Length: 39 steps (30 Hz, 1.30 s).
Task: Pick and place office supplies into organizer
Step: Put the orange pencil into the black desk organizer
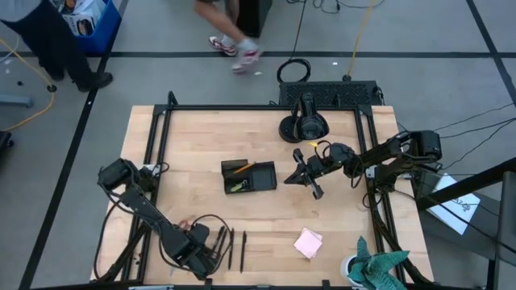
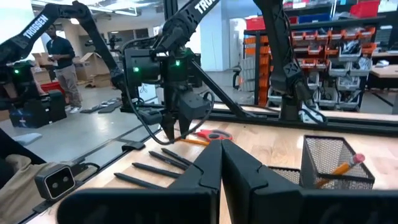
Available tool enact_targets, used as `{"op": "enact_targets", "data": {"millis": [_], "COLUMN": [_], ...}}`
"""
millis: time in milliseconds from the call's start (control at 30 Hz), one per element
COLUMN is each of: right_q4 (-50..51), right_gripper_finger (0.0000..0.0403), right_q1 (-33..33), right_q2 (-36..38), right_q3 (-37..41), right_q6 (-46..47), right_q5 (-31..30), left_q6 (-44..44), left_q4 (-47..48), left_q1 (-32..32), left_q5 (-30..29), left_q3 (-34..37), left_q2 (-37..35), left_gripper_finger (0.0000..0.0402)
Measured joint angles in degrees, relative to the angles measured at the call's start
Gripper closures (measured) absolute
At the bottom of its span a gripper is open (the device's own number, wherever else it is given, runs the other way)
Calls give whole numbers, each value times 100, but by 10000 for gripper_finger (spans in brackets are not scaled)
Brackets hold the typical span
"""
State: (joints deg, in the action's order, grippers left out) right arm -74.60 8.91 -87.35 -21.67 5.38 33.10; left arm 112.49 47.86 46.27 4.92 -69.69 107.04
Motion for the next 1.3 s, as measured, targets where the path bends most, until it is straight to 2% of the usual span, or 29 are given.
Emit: {"op": "enact_targets", "data": {"millis": [367,600,833,1300], "right_q4": [10,26,26,23], "right_gripper_finger": [399,399,399,399], "right_q1": [0,-1,0,-13], "right_q2": [0,0,0,0], "right_q3": [0,0,0,0], "right_q6": [122,146,140,143], "right_q5": [0,0,0,-23], "left_q6": [450,466,197,-508], "left_q4": [656,609,491,299], "left_q1": [1,-1,-70,-410], "left_q5": [258,211,220,102], "left_q3": [0,0,-32,-15], "left_q2": [-4,101,465,478], "left_gripper_finger": [224,224,224,225]}}
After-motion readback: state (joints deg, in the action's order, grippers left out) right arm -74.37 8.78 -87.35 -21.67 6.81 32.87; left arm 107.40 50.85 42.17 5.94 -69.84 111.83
